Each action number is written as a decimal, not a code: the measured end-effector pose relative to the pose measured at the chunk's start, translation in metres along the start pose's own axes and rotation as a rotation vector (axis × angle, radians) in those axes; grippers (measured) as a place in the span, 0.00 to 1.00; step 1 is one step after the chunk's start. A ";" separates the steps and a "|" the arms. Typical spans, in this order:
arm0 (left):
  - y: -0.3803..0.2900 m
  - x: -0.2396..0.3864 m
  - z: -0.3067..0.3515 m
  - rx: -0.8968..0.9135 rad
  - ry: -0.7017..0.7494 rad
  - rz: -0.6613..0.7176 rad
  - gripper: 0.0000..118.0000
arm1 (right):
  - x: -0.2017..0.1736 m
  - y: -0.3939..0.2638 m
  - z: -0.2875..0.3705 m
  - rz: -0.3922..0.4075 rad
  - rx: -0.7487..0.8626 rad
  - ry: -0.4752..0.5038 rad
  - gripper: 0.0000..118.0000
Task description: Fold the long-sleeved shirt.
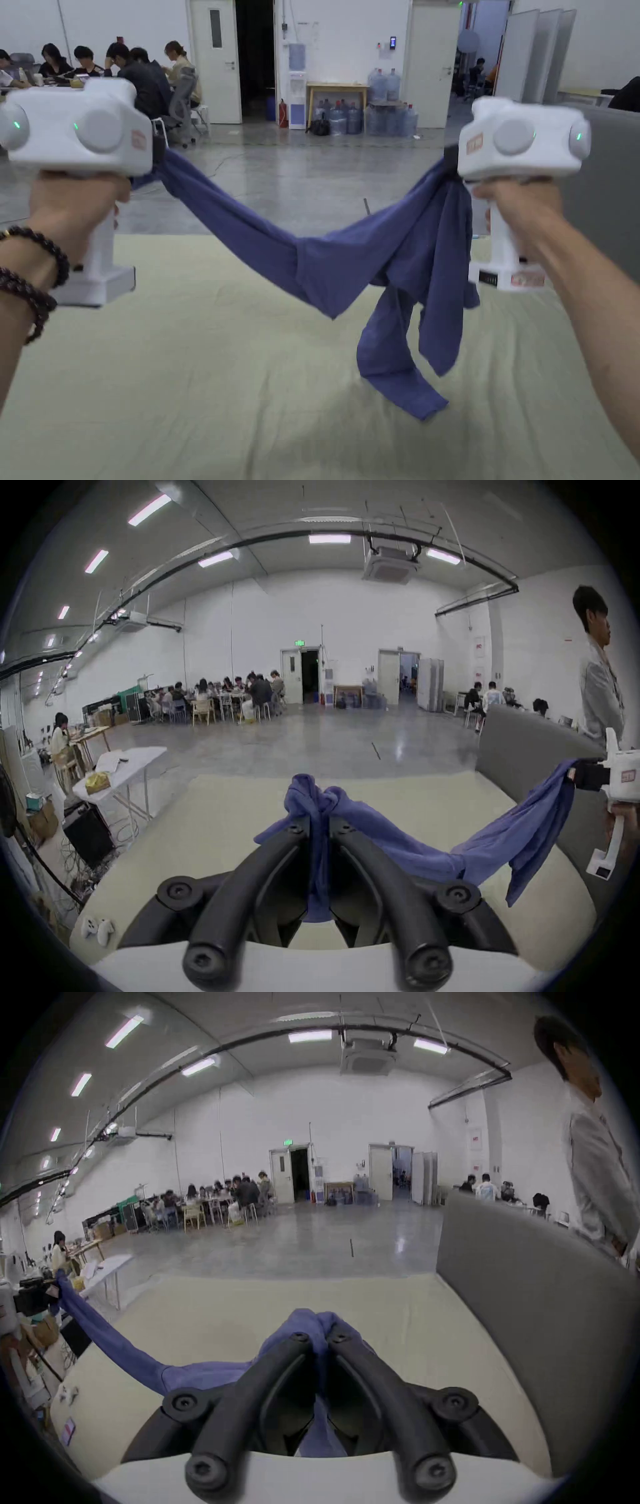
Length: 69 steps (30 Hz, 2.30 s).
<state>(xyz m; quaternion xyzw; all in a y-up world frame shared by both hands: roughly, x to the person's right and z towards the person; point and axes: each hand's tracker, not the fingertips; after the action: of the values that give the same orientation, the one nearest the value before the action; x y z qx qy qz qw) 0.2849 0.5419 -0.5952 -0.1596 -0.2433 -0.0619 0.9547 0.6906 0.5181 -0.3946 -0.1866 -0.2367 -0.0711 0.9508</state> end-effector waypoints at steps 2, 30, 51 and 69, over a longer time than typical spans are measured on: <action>-0.035 0.002 -0.016 -0.053 -0.011 -0.014 0.04 | 0.000 -0.041 -0.020 -0.016 -0.074 0.006 0.04; -0.434 -0.040 0.224 -0.459 -0.053 0.044 0.04 | 0.020 -0.441 0.204 0.029 -0.531 0.034 0.04; -0.373 0.041 0.184 -0.389 -0.322 0.021 0.00 | 0.030 -0.399 0.236 -0.103 -0.383 0.018 0.02; -0.368 0.256 -0.077 -0.629 -0.321 -0.271 0.14 | 0.076 -0.412 0.216 -0.152 -0.465 -0.069 0.02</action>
<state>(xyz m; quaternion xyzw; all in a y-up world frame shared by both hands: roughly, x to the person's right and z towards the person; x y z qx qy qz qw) 0.4707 0.1590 -0.4335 -0.4190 -0.3780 -0.2335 0.7919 0.5739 0.2198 -0.0493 -0.3844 -0.2595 -0.1888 0.8656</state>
